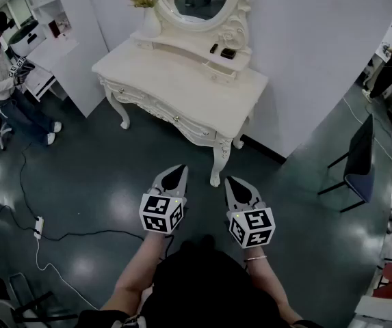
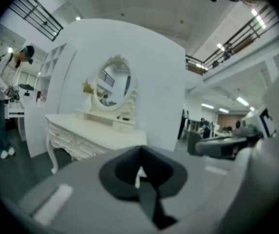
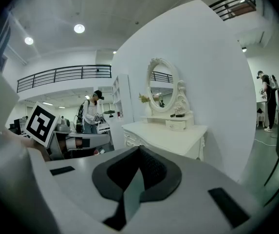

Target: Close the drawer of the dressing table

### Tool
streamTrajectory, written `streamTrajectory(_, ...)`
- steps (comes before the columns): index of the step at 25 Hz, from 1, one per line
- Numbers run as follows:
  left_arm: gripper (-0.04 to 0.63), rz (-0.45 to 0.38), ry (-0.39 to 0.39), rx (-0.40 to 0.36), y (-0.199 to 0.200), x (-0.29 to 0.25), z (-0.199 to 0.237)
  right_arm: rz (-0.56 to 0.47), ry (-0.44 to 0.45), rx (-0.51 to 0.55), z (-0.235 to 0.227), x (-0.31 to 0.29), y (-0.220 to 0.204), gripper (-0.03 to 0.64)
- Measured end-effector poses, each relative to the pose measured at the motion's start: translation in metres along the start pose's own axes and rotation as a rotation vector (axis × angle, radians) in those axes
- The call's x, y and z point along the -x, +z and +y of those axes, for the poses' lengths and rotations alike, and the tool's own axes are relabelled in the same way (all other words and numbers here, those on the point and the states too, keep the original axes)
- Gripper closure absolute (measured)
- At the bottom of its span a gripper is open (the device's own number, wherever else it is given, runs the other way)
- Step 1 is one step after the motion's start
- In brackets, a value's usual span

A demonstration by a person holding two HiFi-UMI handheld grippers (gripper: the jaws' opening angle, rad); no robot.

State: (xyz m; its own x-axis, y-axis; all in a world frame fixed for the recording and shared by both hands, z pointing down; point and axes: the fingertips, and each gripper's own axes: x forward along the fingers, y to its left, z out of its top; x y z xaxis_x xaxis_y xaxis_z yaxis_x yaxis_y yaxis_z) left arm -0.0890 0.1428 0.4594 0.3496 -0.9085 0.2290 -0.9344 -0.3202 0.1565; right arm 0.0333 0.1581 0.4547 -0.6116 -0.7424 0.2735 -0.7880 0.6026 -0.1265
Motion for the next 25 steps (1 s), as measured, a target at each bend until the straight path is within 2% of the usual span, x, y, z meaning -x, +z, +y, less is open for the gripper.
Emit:
streamTrajectory(16, 0.589, 0.005, 0.003, 0.012, -0.004, -0.016, -0.015, -0.022, 0.026, -0.027, -0.019, 0.002, 0.003, 0.612)
streamTrajectory(25, 0.588, -0.003, 0.023, -0.01, 0.0, -0.02, -0.017, -0.029, 0.02, -0.035, -0.027, 0.008, 0.003, 0.612)
